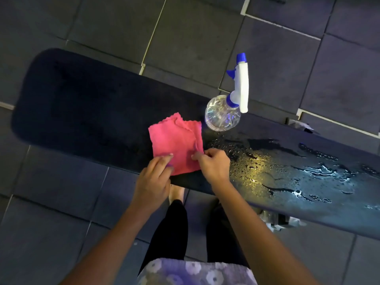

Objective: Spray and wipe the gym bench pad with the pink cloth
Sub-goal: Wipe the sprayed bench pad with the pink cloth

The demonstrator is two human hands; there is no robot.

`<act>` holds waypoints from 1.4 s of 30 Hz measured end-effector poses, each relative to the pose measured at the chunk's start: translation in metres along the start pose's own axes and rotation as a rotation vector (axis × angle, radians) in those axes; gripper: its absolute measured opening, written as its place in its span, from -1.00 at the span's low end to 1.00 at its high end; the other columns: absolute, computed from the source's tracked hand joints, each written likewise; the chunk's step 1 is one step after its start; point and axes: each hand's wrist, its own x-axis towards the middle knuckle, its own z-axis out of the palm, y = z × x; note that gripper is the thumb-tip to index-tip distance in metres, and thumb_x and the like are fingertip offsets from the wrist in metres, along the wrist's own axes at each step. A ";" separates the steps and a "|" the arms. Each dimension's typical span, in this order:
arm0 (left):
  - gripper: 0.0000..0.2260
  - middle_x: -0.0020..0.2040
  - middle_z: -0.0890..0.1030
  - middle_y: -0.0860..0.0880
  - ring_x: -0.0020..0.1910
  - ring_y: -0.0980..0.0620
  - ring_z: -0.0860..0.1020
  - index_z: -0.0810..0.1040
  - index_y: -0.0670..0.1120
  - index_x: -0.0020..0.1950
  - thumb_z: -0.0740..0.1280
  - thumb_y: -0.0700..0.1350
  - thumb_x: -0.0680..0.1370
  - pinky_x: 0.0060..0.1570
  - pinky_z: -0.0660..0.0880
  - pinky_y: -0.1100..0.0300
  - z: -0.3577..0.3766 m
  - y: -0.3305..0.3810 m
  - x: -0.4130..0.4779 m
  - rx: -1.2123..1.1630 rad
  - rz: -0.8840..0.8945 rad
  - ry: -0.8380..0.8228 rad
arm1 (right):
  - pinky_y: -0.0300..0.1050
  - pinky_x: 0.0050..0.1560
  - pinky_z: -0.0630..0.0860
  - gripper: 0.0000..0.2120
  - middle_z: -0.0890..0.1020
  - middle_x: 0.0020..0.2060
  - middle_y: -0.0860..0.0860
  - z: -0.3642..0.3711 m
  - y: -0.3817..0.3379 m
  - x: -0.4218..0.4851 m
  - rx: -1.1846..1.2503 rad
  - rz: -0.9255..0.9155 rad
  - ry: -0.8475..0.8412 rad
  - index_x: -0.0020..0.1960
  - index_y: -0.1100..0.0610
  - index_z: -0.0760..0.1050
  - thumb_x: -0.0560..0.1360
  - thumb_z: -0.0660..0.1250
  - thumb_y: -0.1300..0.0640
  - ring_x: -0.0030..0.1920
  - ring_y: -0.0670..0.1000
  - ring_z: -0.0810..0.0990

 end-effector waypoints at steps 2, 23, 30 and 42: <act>-0.83 0.22 0.60 -0.11 0.17 -0.12 0.54 0.58 -0.18 -0.19 0.21 -0.32 0.39 -0.05 0.57 0.04 -0.010 0.011 0.003 -0.047 0.053 0.038 | -0.11 -0.32 0.47 -0.81 0.57 -0.41 0.00 -0.015 0.009 -0.007 0.130 0.106 -0.007 -0.32 0.17 0.60 0.26 0.50 0.05 -0.33 0.02 0.53; -0.83 -0.18 0.62 -0.14 -0.19 -0.11 0.59 0.63 -0.27 -0.19 0.26 -0.43 0.43 -0.08 0.55 0.12 -0.003 0.173 0.124 -0.238 0.337 0.289 | -0.23 -0.32 0.56 -0.70 0.46 -0.35 0.03 -0.208 0.048 -0.014 1.003 -0.108 0.047 -0.28 0.16 0.35 0.45 0.26 0.51 -0.35 -0.09 0.49; -0.86 -0.06 0.65 -0.05 -0.03 -0.06 0.62 0.63 -0.16 -0.04 0.32 -0.21 0.46 -0.11 0.55 0.00 0.057 0.137 0.078 -0.106 0.262 -0.170 | -0.32 -0.18 0.42 -0.87 0.61 -0.18 0.06 -0.171 0.110 0.008 0.107 -0.076 0.356 -0.01 0.22 0.54 0.45 0.40 0.31 -0.17 0.05 0.58; -0.53 0.52 0.23 -0.21 0.53 -0.14 0.16 0.27 -0.23 0.49 0.09 -0.17 0.58 0.46 0.17 -0.09 0.090 0.089 0.093 0.093 0.160 -0.221 | 0.42 0.48 -0.16 -0.19 -0.02 0.60 0.13 -0.108 0.097 0.055 -0.821 -0.481 0.213 0.60 0.05 0.00 0.51 -0.06 -0.40 0.59 0.22 -0.12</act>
